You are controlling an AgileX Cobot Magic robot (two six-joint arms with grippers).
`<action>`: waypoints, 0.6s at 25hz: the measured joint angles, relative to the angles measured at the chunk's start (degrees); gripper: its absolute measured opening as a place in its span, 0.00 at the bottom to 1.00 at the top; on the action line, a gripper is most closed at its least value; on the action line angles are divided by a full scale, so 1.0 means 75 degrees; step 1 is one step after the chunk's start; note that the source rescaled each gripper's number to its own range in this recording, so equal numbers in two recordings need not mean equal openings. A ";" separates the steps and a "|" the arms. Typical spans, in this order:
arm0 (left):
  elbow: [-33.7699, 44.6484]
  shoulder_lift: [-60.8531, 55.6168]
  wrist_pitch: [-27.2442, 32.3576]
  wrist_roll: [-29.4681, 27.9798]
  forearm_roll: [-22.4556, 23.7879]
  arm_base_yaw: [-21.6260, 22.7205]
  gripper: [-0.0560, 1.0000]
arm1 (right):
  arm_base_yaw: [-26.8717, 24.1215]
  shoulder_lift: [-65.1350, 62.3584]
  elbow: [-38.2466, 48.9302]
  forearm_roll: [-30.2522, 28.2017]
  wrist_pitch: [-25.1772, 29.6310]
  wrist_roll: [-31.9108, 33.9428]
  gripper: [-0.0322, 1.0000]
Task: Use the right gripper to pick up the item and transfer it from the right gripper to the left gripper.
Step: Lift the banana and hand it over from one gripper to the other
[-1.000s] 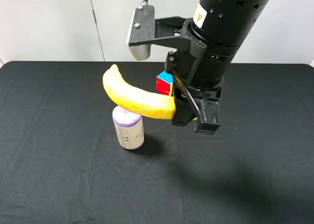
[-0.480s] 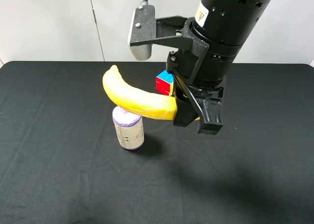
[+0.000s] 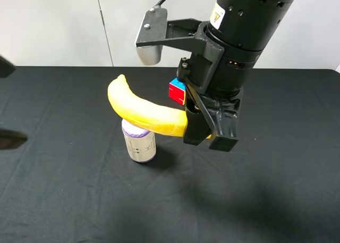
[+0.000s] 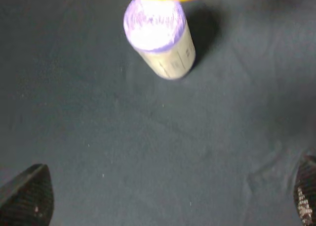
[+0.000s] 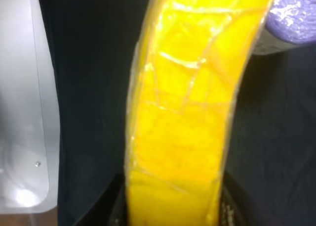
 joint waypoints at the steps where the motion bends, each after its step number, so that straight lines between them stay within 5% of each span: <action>1: 0.0000 0.0017 -0.0127 -0.0007 -0.0159 0.0000 0.96 | 0.0000 -0.0012 0.0000 0.0000 -0.0028 0.0023 0.03; 8: 0.0000 0.0114 -0.0967 -0.1168 -0.1361 -0.0008 0.96 | 0.0000 -0.0257 0.0000 0.0000 -0.0305 0.0045 0.03; 15: 0.0196 0.0197 -0.1472 -0.2990 -0.1657 -0.0008 0.96 | 0.0000 -0.0257 0.0000 0.0000 -0.0389 0.0045 0.03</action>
